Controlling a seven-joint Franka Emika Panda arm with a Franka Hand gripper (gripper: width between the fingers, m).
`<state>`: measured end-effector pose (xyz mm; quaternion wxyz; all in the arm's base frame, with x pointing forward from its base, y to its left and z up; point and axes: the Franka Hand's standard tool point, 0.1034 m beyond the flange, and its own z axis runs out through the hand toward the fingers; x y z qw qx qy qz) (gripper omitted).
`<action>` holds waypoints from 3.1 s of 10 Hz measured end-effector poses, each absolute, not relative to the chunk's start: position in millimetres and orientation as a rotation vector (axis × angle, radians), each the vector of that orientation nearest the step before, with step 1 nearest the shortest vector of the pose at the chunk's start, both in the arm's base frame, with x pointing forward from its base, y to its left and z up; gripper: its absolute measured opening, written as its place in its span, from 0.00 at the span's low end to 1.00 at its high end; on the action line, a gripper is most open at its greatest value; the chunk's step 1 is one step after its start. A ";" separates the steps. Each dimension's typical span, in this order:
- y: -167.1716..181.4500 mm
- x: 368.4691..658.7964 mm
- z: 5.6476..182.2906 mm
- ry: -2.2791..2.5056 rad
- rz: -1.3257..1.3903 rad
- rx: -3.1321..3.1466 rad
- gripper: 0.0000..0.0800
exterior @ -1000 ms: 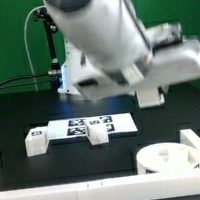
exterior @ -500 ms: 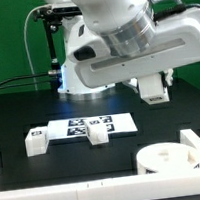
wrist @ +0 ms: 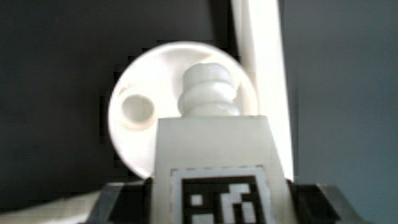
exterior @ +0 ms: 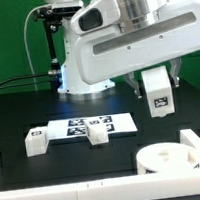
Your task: Assemble stool
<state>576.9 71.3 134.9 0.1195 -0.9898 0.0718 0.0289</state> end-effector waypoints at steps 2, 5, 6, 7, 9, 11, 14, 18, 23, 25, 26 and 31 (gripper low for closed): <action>70.3 581.9 130.3 0.219 -0.127 -2.926 0.42; 72.2 603.1 134.4 0.215 -0.547 -2.931 0.42; 71.1 605.3 135.3 0.222 -0.656 -2.921 0.42; 68.6 606.0 135.4 0.226 -0.784 -2.907 0.42; 70.1 603.2 128.2 0.226 -0.913 -2.888 0.42; 85.2 595.8 112.4 0.204 -0.899 -2.899 0.42; 95.1 594.9 105.9 0.127 -0.884 -2.932 0.42; 81.5 596.5 94.2 0.141 -0.876 -2.949 0.42; 79.1 595.3 84.5 0.154 -0.869 -2.954 0.42; 82.6 595.1 84.5 0.150 -0.868 -2.953 0.42; 85.0 595.0 84.3 0.145 -0.868 -2.952 0.42; 93.0 597.1 82.6 0.131 -0.868 -2.946 0.42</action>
Offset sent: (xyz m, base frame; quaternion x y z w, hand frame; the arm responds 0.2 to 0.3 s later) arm 0.0245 -0.0068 -0.0041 -0.0648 0.2514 -0.0561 0.9641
